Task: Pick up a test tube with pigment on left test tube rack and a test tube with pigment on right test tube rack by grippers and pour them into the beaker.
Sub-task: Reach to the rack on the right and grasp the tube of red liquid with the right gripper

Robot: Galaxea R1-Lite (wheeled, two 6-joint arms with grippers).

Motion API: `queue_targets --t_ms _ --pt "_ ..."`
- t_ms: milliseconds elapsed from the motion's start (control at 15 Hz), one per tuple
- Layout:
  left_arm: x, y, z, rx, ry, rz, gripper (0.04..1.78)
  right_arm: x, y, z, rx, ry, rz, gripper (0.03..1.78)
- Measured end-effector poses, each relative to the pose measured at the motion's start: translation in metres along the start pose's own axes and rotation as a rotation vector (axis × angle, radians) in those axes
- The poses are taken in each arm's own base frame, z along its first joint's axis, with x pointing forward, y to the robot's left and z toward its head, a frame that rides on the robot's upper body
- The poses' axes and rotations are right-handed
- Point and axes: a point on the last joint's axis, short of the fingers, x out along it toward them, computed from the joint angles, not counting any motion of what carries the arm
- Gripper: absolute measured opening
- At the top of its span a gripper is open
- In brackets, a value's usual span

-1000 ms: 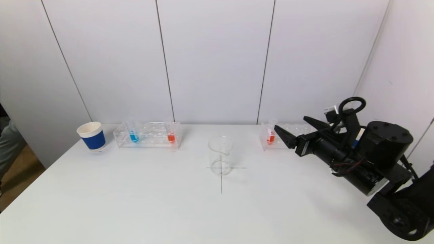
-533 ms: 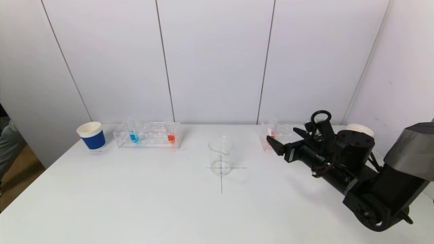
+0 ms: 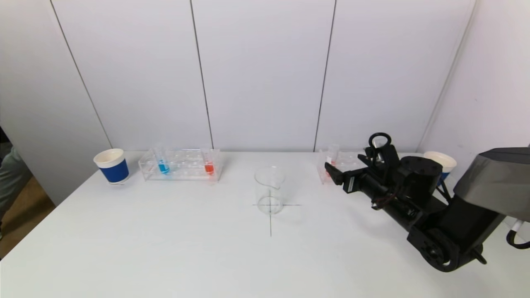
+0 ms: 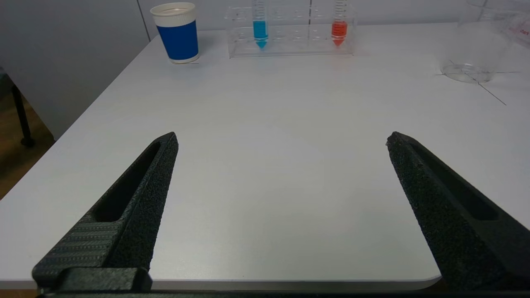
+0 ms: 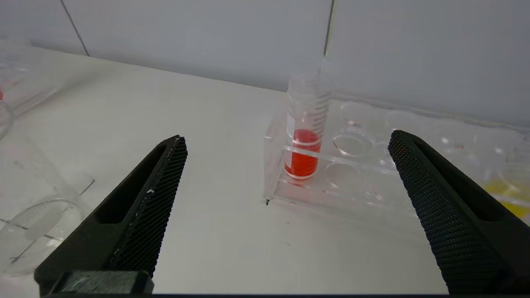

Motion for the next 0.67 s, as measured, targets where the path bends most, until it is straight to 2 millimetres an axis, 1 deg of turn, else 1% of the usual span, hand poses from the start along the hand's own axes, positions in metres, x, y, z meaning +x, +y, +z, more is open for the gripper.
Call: queue_targets --t_ms 133,400,667 --pt "0.000 0.000 0.000 0.000 0.000 0.000 1.76 0.003 0.000 -0.003 0.006 0.039 -0.006 1.77" --pt "0.000 0.000 0.000 0.000 0.000 0.000 1.76 0.010 0.002 -0.002 0.009 0.028 -0.005 1.77" --pt "0.000 0.000 0.000 0.000 0.000 -0.001 1.76 0.024 -0.001 -0.003 0.024 0.005 -0.017 1.77"
